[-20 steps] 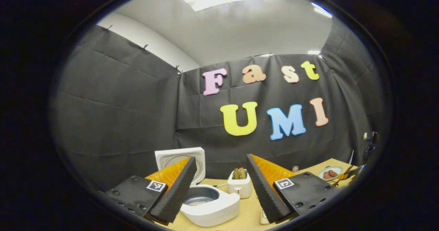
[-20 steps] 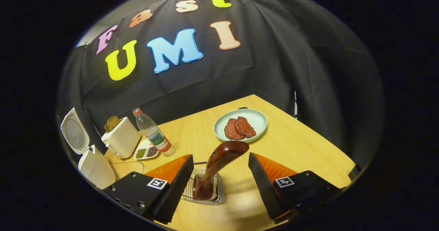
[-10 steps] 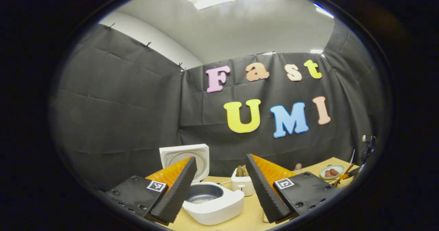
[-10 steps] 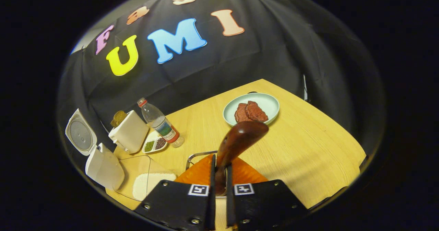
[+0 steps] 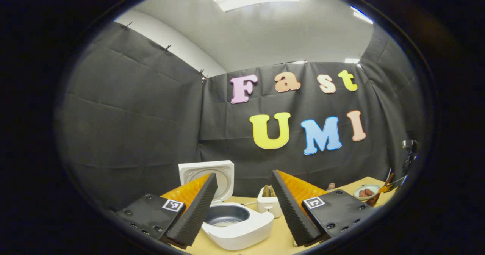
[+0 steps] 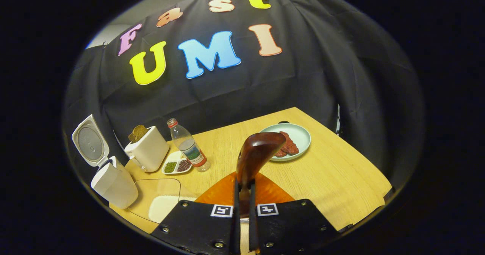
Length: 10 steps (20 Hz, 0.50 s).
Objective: Close the left gripper, press the button to open the rice cooker; take a wooden spoon from the chopstick holder with the right hand, scoop a spoonful of rice and pour it into the rice cooker, then put the wooden spoon back into the chopstick holder.
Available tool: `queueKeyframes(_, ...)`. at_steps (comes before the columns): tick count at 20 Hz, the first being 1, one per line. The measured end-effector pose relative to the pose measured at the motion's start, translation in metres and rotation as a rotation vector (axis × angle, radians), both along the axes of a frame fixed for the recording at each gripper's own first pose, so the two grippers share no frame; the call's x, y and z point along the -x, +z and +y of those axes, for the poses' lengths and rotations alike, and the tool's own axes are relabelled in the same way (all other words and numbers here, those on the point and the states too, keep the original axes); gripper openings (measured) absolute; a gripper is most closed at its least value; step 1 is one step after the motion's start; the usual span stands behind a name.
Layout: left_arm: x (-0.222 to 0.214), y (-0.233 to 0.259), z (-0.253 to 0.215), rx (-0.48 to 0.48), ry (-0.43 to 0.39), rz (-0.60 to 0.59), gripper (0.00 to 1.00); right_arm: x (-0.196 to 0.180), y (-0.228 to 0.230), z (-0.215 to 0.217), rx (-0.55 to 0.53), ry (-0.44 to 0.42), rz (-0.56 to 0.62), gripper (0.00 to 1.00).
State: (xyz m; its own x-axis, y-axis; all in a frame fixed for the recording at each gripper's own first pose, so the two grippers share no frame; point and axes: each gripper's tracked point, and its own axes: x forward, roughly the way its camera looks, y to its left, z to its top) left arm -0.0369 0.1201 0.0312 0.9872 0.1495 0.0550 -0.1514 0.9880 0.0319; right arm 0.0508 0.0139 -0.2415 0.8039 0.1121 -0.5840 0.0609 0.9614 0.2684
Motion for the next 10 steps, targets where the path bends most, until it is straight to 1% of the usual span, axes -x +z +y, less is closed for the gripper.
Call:
queueKeyframes(3, -0.003, -0.004, 0.006, 0.007, -0.011, -0.001, 1.00, -0.007, 0.032, 0.006, 0.029, 0.011, -0.061, 0.09)
queueKeyframes(4, -0.005, -0.007, 0.008, 0.009, -0.014, 0.000, 0.99, -0.008, 0.041, 0.011, 0.028, 0.016, -0.079, 0.09)
queueKeyframes(7, -0.002, -0.012, 0.019, 0.022, -0.022, 0.004, 1.00, -0.010, 0.063, 0.033, 0.006, 0.034, -0.123, 0.09)
queueKeyframes(10, -0.002, -0.015, 0.029, 0.022, -0.024, 0.005, 0.99, -0.009, 0.075, 0.060, -0.016, 0.063, -0.147, 0.09)
